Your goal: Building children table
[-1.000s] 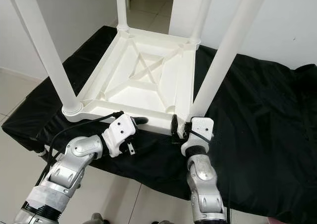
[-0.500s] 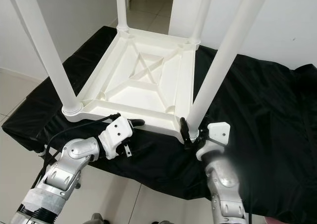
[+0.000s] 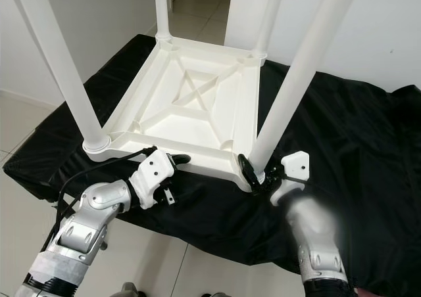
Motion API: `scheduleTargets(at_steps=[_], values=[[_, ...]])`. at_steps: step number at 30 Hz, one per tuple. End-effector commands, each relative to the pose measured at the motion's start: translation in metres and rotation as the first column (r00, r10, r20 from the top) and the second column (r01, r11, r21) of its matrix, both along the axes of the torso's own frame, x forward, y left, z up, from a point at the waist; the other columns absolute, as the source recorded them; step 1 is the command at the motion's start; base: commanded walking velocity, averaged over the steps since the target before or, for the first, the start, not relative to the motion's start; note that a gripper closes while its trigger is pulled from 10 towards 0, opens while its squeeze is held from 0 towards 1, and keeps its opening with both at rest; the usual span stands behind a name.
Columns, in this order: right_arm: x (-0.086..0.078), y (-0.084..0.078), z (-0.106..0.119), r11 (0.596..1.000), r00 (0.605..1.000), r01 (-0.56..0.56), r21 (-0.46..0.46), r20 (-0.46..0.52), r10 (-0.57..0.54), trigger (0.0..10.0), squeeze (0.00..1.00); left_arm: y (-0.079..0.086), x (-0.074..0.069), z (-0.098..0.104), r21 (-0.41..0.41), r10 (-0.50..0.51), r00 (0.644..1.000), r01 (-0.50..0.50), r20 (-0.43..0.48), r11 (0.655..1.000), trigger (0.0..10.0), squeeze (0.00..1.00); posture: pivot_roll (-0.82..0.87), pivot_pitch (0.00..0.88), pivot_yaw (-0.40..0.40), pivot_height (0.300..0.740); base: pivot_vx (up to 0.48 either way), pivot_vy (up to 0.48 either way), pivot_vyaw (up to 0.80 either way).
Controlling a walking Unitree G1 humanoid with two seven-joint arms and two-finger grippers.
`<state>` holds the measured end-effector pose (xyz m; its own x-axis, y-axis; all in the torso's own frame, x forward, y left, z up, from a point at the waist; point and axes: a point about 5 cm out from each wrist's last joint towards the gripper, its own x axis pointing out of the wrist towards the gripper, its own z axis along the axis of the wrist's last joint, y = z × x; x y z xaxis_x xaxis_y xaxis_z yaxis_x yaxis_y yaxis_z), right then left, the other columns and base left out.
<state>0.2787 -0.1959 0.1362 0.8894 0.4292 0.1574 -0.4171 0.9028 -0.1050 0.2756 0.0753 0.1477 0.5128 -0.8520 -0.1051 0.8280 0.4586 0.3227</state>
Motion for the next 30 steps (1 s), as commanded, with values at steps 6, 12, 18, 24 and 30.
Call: scheduleTargets(at_steps=[6,12,18,24,30], values=[[0.017,0.001,0.005,0.989,0.992,-0.127,-0.079,0.001,0.127,0.0,0.00,0.000,-0.003,0.000,0.008,0.052,0.998,-0.053,0.038,0.999,10.0,0.00,0.03,0.089,-0.048,0.740,0.000,0.000,0.00],[0.022,-0.003,0.004,0.981,0.986,-0.165,-0.101,-0.022,0.164,0.0,0.00,0.009,0.006,0.004,0.007,0.115,0.992,-0.116,0.044,0.993,10.0,0.00,0.05,0.091,-0.059,0.740,0.000,0.000,0.00],[0.018,-0.005,-0.006,0.985,0.986,-0.150,-0.081,-0.090,0.143,0.0,0.00,0.006,0.001,0.003,0.002,0.118,0.992,-0.118,0.038,0.993,10.0,0.00,0.05,0.094,-0.062,0.740,0.000,0.000,0.00],[0.011,0.002,-0.008,0.993,0.991,-0.110,-0.040,-0.083,0.106,10.0,0.00,-0.005,-0.008,-0.002,-0.004,0.085,0.996,-0.085,0.040,0.996,10.0,0.00,0.04,0.098,-0.060,0.740,0.000,0.000,0.00],[0.006,0.016,-0.008,0.999,0.997,0.046,0.010,-0.067,-0.045,10.0,0.00,-0.003,-0.003,0.000,-0.020,0.105,0.994,-0.104,0.033,0.994,10.0,0.00,0.04,0.099,-0.060,0.740,0.000,0.000,0.00]])
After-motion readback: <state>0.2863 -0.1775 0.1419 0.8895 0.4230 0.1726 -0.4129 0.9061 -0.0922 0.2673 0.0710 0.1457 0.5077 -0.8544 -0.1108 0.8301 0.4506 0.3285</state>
